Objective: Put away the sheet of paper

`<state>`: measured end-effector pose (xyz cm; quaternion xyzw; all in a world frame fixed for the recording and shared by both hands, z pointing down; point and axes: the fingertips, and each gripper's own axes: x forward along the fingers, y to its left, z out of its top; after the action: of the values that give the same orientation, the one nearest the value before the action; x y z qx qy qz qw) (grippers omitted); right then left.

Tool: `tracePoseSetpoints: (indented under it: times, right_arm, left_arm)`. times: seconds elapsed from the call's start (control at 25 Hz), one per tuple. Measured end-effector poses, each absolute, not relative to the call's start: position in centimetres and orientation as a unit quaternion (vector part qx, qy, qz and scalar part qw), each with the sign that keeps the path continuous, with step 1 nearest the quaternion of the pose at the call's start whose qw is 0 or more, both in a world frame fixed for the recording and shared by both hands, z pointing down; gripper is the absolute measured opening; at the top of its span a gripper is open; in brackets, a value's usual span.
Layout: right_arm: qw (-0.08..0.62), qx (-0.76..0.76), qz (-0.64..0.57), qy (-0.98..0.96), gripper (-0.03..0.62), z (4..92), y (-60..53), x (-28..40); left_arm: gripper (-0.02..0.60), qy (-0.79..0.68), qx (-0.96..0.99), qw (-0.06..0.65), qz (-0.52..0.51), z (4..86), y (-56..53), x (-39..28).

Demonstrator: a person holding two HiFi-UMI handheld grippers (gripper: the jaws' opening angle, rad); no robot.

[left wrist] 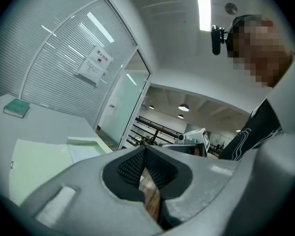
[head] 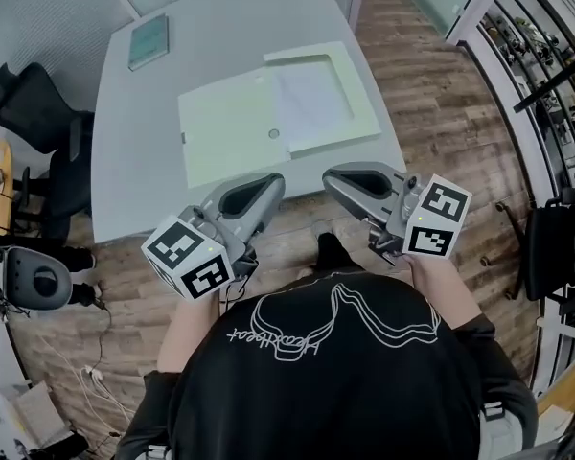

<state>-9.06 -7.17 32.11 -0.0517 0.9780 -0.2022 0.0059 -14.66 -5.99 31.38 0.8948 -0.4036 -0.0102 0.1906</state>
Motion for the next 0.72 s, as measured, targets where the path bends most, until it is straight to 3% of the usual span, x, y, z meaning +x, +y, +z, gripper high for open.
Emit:
tracePoseSetpoints:
  times: [0.72]
  right_arm:
    - [-0.013, -0.048, -0.203, 0.978, 0.009, 32.6, -5.8, -9.3]
  left_arm:
    - [0.009, -0.393, 0.897, 0.200, -0.029, 31.4, -5.4, -14.4]
